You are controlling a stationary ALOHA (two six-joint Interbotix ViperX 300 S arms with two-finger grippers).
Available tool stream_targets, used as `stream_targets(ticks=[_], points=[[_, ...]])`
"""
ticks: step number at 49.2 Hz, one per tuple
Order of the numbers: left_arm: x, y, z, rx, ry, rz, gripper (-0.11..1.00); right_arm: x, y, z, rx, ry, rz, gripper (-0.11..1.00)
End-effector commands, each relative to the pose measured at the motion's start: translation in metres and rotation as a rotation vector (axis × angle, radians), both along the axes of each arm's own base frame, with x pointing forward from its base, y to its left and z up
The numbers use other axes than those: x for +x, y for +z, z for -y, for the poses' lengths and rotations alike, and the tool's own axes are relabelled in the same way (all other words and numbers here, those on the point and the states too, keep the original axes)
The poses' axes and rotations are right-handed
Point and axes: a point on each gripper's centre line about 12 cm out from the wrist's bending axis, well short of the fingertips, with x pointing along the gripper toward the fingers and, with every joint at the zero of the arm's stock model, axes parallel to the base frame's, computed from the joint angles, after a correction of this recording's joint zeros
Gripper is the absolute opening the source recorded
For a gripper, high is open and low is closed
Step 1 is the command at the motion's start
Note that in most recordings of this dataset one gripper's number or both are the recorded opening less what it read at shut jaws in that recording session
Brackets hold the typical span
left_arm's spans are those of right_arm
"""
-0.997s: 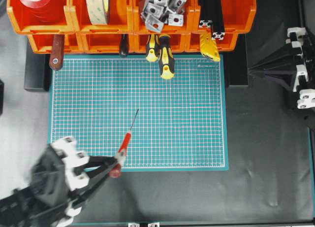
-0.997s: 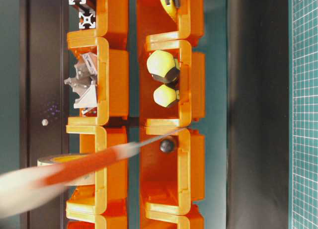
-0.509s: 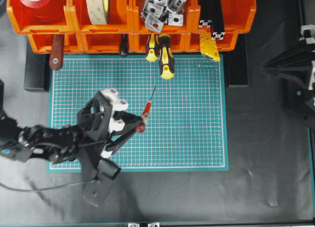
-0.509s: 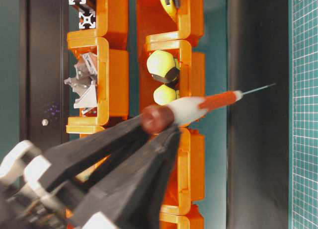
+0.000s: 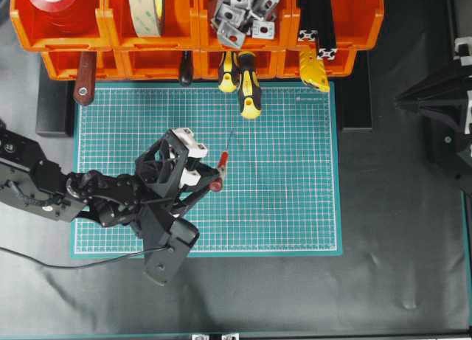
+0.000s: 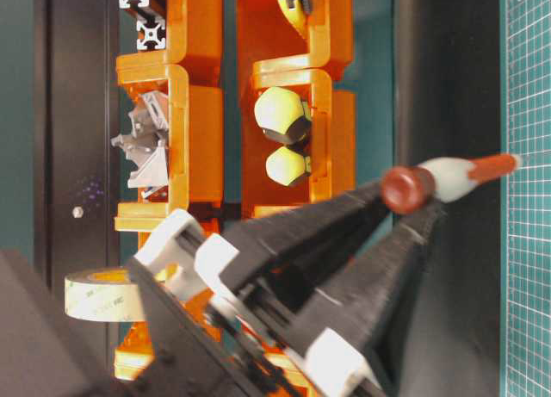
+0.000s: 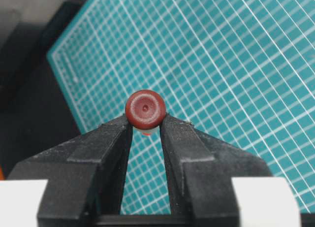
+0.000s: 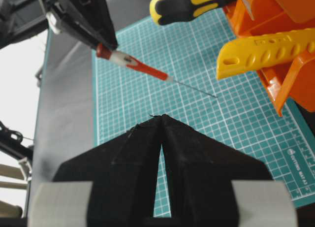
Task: Pick red screwdriver from container rack with left arm.
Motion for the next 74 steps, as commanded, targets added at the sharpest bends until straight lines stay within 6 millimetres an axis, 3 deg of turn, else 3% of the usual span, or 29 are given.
stream_targets(ticks=[1,7,12,19,26,36,40,54,74], points=[[-0.003,0.006,-0.001,-0.007,-0.001,0.015,0.21,0.003,0.015,0.000,0.004,-0.004,0.041,0.00],[-0.009,-0.001,-0.002,-0.011,0.002,-0.002,0.19,0.003,0.018,0.000,0.004,-0.003,0.054,0.00],[-0.013,-0.003,-0.003,-0.036,0.024,-0.003,0.00,0.004,0.018,0.000,0.004,-0.003,0.054,0.00],[-0.019,-0.005,0.000,-0.112,0.069,0.007,0.01,0.003,0.017,0.000,0.006,-0.003,0.051,0.00],[-0.027,-0.008,0.001,-0.214,0.147,0.017,0.14,0.004,0.016,0.000,0.006,-0.004,0.043,0.00],[-0.048,0.001,0.005,-0.404,0.263,0.062,0.68,0.005,0.014,0.000,0.006,-0.003,0.035,0.00],[-0.061,0.015,0.006,-0.501,0.301,0.099,0.82,0.005,0.014,0.000,0.004,-0.002,0.034,0.00],[-0.119,0.070,0.003,-0.749,0.299,0.237,0.74,0.005,0.013,0.000,0.003,-0.001,0.031,0.00],[-0.196,0.103,-0.037,-0.945,0.273,0.418,0.74,0.005,0.013,0.000,0.001,-0.001,0.037,0.00]])
